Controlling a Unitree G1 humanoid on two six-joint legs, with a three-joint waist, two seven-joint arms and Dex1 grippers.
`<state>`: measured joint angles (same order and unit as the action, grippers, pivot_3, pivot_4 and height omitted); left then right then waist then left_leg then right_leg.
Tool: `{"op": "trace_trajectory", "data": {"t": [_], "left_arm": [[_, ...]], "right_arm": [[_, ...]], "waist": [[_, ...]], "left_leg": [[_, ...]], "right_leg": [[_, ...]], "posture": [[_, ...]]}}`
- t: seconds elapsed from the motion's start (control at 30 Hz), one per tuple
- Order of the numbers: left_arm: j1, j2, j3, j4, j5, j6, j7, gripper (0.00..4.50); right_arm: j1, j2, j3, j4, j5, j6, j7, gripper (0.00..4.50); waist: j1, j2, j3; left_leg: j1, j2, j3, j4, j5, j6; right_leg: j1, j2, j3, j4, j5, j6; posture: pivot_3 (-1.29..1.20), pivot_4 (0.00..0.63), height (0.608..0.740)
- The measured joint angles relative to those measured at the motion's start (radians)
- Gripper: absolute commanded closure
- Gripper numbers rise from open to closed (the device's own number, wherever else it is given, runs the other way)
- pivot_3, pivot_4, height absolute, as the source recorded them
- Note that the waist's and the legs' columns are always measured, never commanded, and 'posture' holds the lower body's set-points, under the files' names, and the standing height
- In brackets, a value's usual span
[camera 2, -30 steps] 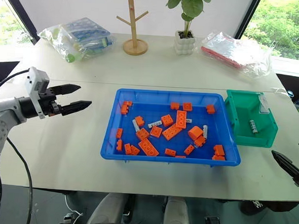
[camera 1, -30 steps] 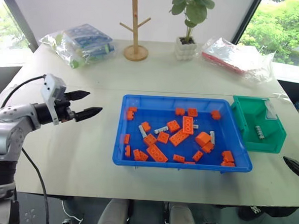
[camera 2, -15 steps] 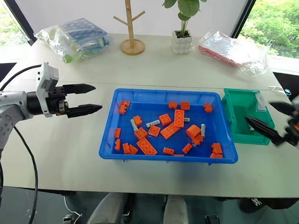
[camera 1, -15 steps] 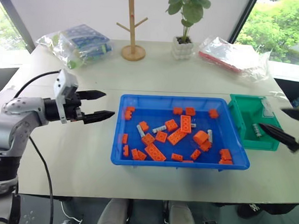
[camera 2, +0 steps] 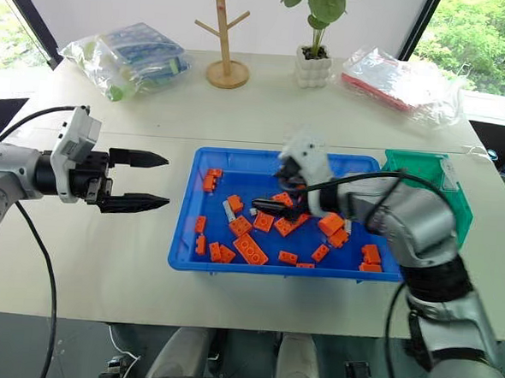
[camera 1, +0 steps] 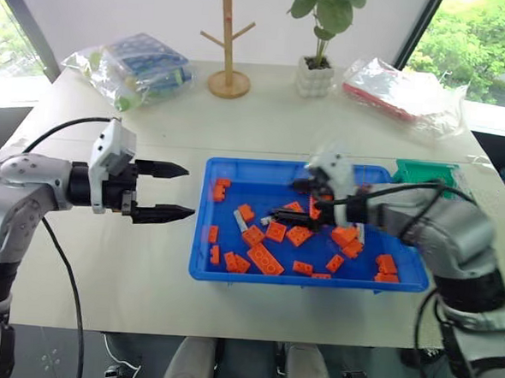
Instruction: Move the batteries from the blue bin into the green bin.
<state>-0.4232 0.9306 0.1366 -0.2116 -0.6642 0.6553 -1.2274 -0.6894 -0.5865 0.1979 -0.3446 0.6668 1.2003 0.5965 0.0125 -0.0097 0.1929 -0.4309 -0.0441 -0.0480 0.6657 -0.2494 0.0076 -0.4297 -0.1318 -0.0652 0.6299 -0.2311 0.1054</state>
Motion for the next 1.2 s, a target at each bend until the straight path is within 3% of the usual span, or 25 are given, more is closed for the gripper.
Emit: {"op": "trace_trajectory", "data": {"t": [0.13, 0.23, 0.5, 1.2], "left_arm": [[0.018, 0.013, 0.003, -0.009, -0.001, 0.005, -0.002, 0.00], [0.031, 0.025, 0.005, -0.022, -0.003, 0.007, -0.005, 0.00], [0.033, 0.029, 0.008, -0.023, -0.003, 0.007, -0.006, 0.00], [0.078, 0.053, 0.030, -0.034, -0.001, -0.014, -0.026, 0.00]], "right_arm": [[-0.038, 0.209, -0.020, 0.068, 0.013, 0.163, -0.112, 0.04], [-0.038, 0.286, -0.046, 0.094, 0.015, 0.285, -0.169, 0.04], [-0.060, 0.321, -0.060, 0.110, 0.007, 0.345, -0.192, 0.04], [-0.137, 0.451, -0.035, 0.374, -0.103, 0.265, -0.198, 0.04]], "waist": [[-0.009, -0.001, 0.000], [-0.006, 0.000, 0.000], [-0.014, 0.000, 0.000], [-0.032, 0.000, 0.000]], "left_leg": [[0.003, 0.001, 0.000, 0.000, 0.001, -0.002], [0.003, 0.002, -0.002, 0.000, 0.002, -0.003], [0.005, 0.006, -0.003, 0.000, 0.004, -0.005], [0.006, 0.007, 0.000, 0.000, 0.004, -0.007]], "right_leg": [[0.000, 0.002, 0.001, 0.003, 0.000, 0.000], [0.000, 0.004, 0.001, 0.004, 0.001, -0.001], [0.000, 0.010, 0.001, 0.005, 0.002, -0.003], [-0.007, 0.011, 0.006, 0.018, 0.002, -0.004]], "posture": [[0.00, 0.150, 0.692], [0.00, 0.150, 0.692], [0.00, 0.150, 0.692], [0.00, 0.150, 0.692]]}}
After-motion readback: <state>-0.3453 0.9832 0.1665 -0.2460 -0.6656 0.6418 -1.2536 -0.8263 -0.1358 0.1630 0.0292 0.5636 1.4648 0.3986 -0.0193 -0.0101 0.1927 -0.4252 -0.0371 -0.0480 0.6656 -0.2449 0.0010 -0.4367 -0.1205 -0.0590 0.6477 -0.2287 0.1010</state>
